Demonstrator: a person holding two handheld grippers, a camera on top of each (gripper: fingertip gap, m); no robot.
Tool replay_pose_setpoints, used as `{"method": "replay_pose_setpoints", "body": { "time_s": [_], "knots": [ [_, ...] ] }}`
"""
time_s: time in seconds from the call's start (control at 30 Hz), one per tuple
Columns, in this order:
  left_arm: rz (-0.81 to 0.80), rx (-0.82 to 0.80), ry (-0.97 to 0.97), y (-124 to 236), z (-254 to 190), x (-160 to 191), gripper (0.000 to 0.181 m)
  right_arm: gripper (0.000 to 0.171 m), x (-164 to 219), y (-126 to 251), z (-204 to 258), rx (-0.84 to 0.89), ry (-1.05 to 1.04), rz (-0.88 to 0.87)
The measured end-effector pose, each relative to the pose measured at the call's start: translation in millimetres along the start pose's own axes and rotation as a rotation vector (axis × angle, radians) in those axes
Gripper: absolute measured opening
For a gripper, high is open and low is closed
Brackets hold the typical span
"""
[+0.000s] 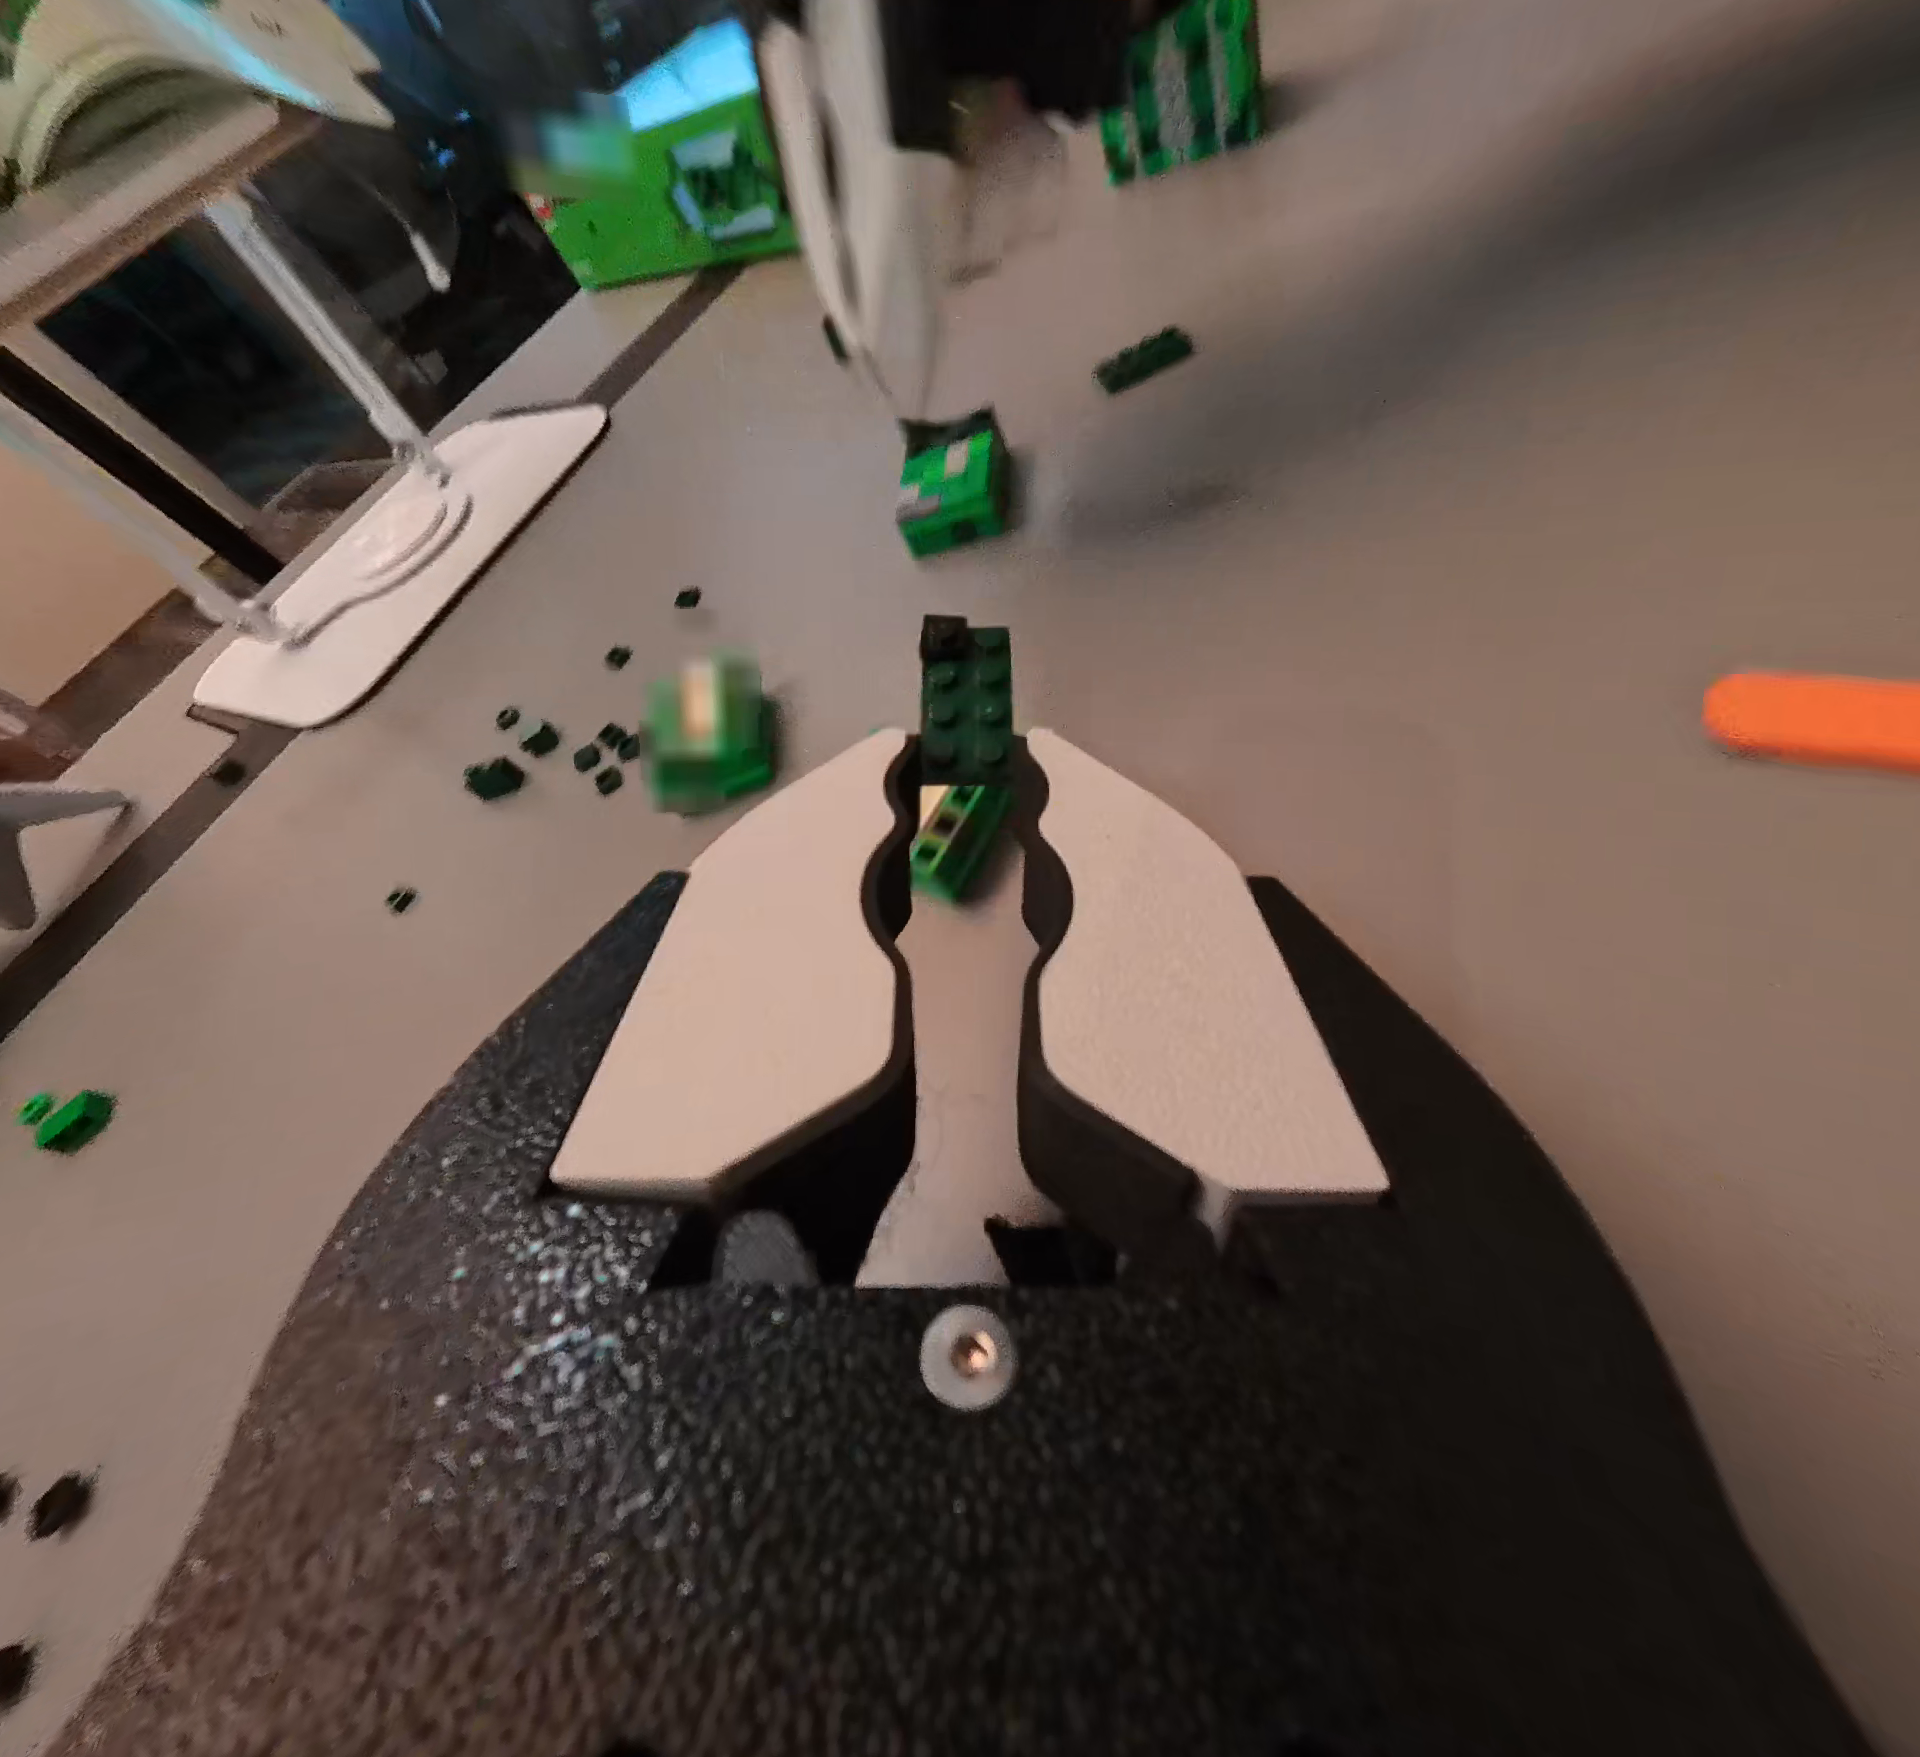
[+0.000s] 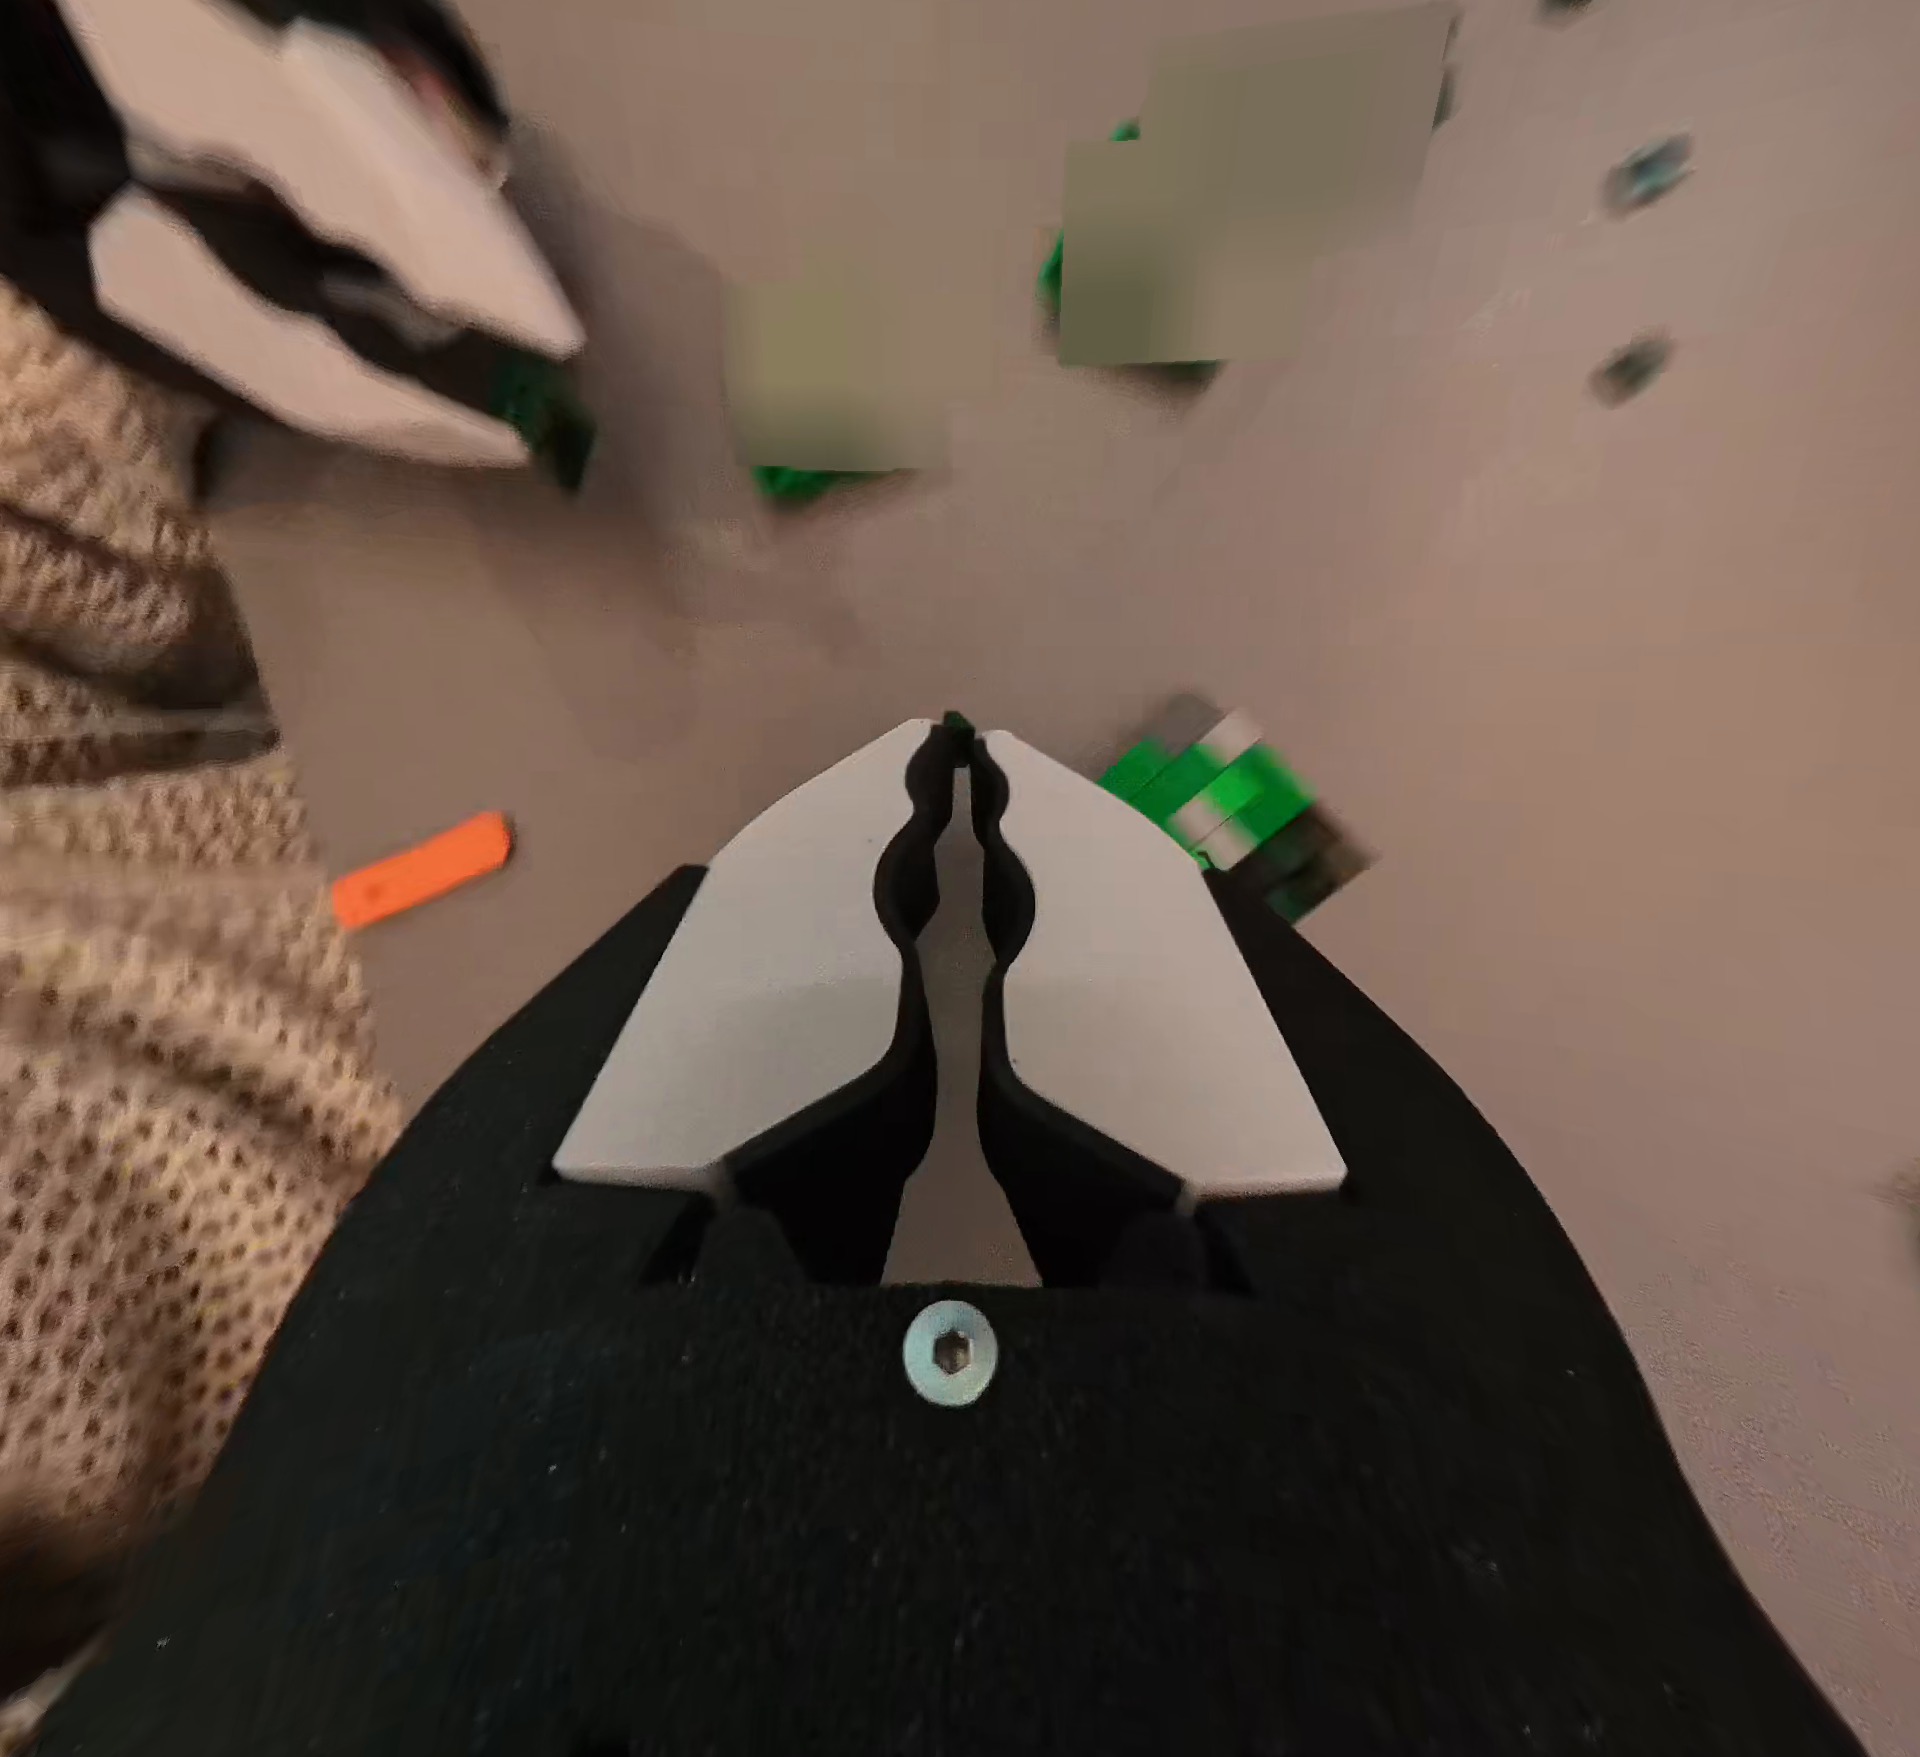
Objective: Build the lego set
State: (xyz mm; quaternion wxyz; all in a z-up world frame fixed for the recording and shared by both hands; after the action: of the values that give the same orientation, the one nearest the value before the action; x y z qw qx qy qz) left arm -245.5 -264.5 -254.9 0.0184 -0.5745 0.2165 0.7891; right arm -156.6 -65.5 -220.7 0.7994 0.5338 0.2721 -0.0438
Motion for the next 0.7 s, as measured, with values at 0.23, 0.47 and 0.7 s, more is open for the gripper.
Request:
{"method": "replay_pose_setpoints", "body": {
  "time_s": [0.23, 0.47, 0.7],
  "knots": [
    [-0.018, 0.082, 0.051, -37, -40, -21, 0.016, 0.002, 68, -6, 47, -0.064, 0.0, -0.04],
    [-0.022, 0.099, 0.08, -50, -50, -28, 0.016, 0.003, 91, -14, 43, -0.079, 0.006, 0.013],
    [0.01, 0.072, 0.055, -56, -53, -28, 0.016, 0.006, 95, -14, 40, -0.044, 0.066, 0.011]
  ]
}}
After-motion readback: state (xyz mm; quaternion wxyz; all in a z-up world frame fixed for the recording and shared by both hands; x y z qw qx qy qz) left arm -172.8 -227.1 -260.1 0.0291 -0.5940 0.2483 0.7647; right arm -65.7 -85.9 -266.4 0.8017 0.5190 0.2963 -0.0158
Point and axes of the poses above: each gripper's, where its closed fingertips meet, y back along the fingers, x out of its underside, z = x × y across the jaws, the point moved 8 cm from there along y, back along the fingers, and after that the axes turned 6 degrees about y, right-handed, at the moved point
